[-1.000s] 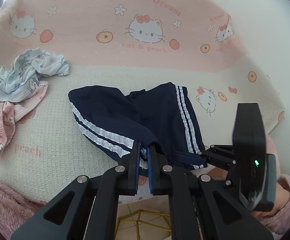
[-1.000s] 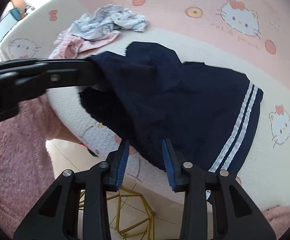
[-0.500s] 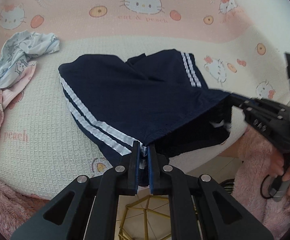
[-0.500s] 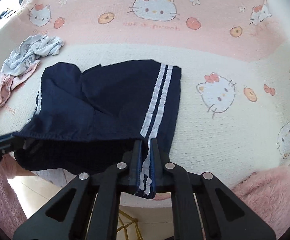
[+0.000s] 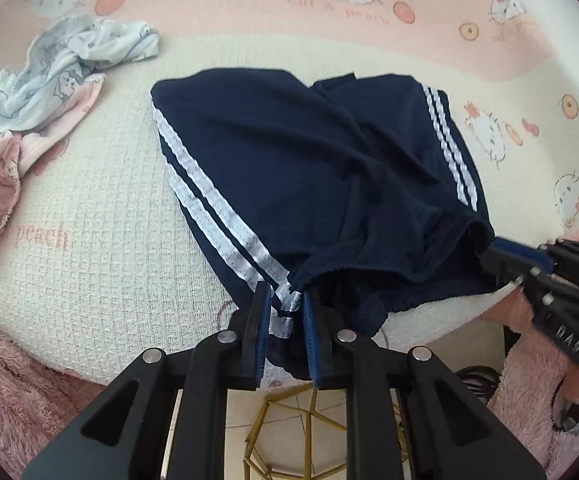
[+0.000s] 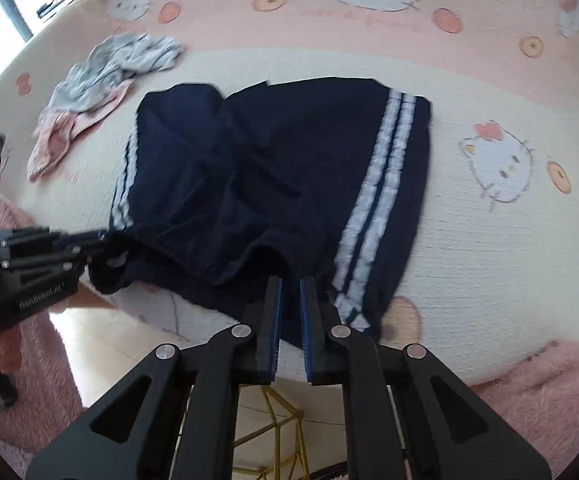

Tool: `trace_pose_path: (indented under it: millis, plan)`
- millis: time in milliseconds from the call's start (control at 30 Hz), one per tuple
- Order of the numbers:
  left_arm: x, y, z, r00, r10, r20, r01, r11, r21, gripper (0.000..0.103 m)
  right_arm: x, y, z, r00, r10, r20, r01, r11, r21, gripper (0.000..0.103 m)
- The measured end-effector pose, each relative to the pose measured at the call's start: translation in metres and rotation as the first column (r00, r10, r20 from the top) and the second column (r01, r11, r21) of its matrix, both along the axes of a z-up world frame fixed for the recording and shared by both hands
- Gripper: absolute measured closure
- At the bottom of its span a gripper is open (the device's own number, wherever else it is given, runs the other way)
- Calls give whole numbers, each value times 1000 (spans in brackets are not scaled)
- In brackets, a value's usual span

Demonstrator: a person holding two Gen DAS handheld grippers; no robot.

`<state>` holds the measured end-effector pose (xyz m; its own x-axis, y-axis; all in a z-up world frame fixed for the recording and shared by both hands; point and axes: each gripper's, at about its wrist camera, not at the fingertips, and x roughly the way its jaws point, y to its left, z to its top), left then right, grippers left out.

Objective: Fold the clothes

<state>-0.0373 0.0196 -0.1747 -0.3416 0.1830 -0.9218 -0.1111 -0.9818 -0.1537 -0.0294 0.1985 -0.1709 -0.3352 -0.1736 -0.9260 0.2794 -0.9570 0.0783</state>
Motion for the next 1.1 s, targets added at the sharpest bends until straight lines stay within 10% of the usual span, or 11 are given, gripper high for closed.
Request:
trace_pose_path:
  millis: [333, 567, 833, 1100]
  plan:
    - [2, -21, 35, 989, 66, -133, -54, 994, 92, 89, -12, 1, -44, 992, -73, 108, 55, 986, 158, 85]
    - [-9, -15, 20, 998, 33, -46, -26, 989, 146, 86, -9, 32, -13, 975, -207, -78, 219, 953, 210, 93]
    - [8, 27, -22, 991, -99, 87, 107, 991, -83, 83, 7, 62, -6, 946, -316, -77, 325, 922, 212, 94]
    - [15, -6, -21, 994, 47, 103, -40, 996, -74, 80, 8, 61, -31, 950, -308, 60, 283, 923, 259, 90]
